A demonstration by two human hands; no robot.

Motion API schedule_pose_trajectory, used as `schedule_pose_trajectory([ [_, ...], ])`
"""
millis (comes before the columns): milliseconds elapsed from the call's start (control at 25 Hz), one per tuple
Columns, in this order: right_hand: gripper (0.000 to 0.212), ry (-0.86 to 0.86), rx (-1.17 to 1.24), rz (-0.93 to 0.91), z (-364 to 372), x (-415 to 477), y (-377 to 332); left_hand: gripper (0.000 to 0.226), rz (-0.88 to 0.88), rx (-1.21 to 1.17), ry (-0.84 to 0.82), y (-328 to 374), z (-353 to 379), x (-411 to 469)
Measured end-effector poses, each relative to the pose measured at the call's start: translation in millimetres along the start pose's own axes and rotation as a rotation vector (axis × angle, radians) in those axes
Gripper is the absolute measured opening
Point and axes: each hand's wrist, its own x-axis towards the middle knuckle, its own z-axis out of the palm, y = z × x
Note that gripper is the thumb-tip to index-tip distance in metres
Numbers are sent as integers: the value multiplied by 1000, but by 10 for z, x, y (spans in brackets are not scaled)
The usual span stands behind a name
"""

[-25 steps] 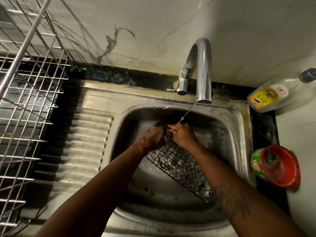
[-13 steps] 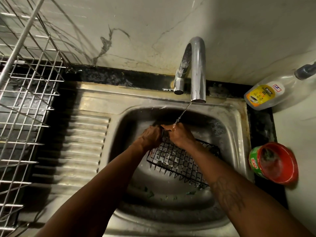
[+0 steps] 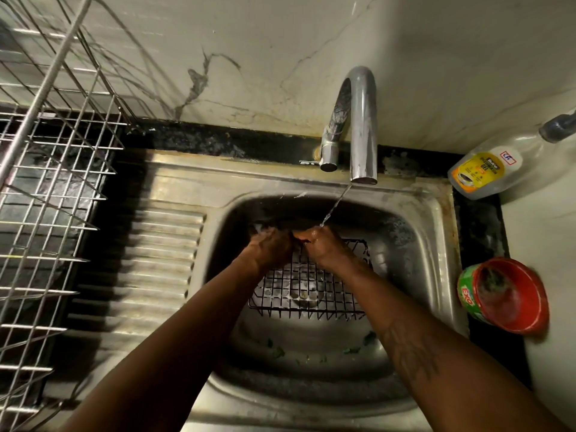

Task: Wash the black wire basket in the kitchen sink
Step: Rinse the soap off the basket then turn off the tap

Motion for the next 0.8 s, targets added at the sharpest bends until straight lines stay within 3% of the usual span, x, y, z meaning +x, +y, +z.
schedule_pose_trajectory([
  [120, 24, -18, -1, 36, -148, -47, 151, 20, 79, -72, -28, -61, -36, 19],
  [280, 28, 98, -142, 101, -304, -175, 510, 20, 143, -79, 23, -111, -22, 26],
  [440, 29, 49, -106, 36, -119, -23, 182, 22, 187, -27, 50, 19, -63, 46],
  [560, 34, 32, -81, 34, -45, 21, 46, 26, 278, -130, 50, -109, -5, 19],
  [800, 31, 44, -313, -5, -172, -64, 339, 17, 178, -55, -78, -271, 113, -47],
])
